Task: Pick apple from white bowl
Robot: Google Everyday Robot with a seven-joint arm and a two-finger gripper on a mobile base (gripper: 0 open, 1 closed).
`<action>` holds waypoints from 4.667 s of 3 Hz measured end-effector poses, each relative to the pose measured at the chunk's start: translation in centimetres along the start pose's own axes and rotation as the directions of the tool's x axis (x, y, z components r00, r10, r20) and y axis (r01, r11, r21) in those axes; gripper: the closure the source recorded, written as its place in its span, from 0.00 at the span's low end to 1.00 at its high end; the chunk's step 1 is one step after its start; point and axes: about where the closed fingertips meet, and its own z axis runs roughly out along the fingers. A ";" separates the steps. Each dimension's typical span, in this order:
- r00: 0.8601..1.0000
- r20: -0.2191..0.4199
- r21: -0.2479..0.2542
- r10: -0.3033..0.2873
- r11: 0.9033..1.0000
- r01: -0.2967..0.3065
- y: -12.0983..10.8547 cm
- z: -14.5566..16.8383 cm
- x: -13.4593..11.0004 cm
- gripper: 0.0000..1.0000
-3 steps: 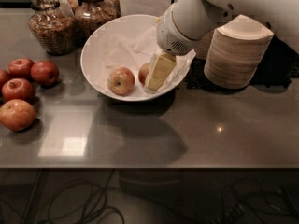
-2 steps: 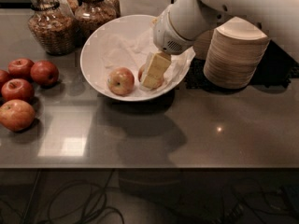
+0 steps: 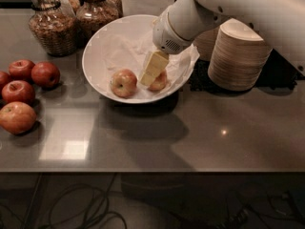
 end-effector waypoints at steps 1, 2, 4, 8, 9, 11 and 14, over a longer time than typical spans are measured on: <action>0.999 -0.019 -0.007 0.028 1.000 -0.029 0.1 0.9 1.1 0.05; 0.997 -0.047 -0.026 0.053 0.998 -0.054 0.9 1.9 2.9 0.05; 0.993 -0.089 -0.062 0.073 0.995 -0.079 2.4 3.7 5.2 0.05; 0.991 -0.103 -0.068 0.080 0.994 -0.087 2.5 4.1 5.9 0.94; 0.991 -0.103 -0.068 0.080 0.994 -0.087 2.5 4.0 5.9 1.00; 0.997 -0.029 -0.107 0.070 0.992 -0.073 2.1 2.2 3.3 1.00; 0.994 0.097 -0.082 0.043 0.996 -0.035 0.4 -3.4 -0.3 1.00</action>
Offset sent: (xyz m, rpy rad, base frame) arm -0.0024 -0.0244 -0.0577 -0.0408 0.1017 -0.0676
